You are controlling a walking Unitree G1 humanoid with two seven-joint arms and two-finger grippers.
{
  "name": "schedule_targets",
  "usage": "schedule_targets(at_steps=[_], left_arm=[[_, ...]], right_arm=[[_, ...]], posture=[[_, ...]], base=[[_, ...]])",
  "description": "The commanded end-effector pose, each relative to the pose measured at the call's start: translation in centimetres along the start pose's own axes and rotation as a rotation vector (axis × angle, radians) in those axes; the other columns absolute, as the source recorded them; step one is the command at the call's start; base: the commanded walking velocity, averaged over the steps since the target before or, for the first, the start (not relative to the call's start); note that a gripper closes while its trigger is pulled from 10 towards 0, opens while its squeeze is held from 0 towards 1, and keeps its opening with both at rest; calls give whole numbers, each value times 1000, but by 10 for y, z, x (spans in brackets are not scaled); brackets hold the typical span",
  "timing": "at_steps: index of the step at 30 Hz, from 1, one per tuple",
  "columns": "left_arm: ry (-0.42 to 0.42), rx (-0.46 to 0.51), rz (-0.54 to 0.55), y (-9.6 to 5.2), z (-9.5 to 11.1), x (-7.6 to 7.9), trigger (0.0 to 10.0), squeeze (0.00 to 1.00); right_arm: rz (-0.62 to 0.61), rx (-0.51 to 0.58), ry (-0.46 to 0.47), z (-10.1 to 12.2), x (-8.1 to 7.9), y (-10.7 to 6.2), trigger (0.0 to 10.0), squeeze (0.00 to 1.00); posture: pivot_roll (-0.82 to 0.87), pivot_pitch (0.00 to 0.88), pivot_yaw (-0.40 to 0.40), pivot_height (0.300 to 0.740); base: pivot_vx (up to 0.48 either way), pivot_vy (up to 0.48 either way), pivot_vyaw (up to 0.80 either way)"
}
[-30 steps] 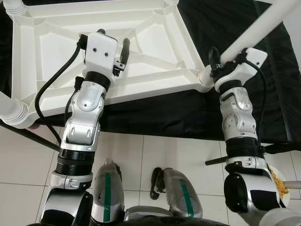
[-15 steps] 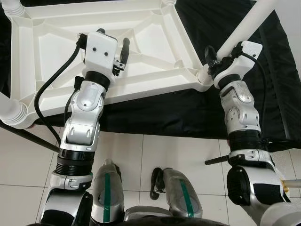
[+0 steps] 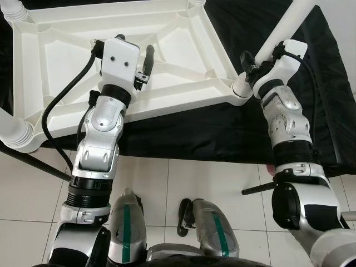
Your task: Building children table
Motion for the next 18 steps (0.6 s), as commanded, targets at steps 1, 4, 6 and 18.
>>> schedule_targets(at_steps=[1, 4, 6, 18], left_arm=[[14, 1, 30, -1, 3, -3, 10000, 0], [14, 1, 34, -2, 3, -3, 10000, 0], [18, -1, 37, -2, 3, -4, 10000, 0], [21, 1, 38, -3, 4, -6, 10000, 0]], right_arm=[[-10, -91, -16, -33, 6, -10, 10000, 0], [-6, -105, 3, -42, 6, -15, 10000, 0], [-8, -112, 6, -50, 8, -20, 10000, 0], [-25, -8, 66, -53, 17, -38, 10000, 0]], posture=[[145, 33, -73, 740], [151, 33, -81, 740], [151, 33, -81, 740], [154, 31, -77, 740]], base=[[0, 0, 0], [0, 0, 0], [0, 0, 0], [0, 0, 0]])
Point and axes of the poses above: a point about 5 cm out from each wrist's last joint towards the gripper, its own y axis pointing out of the wrist towards the gripper, its own z axis along the axis of the wrist's last joint, x = y × z, the point moved 6 cm from there along y, pointing out of the wrist towards the gripper, and after that the axes turned 10 degrees about y, right-handed, at the moved point
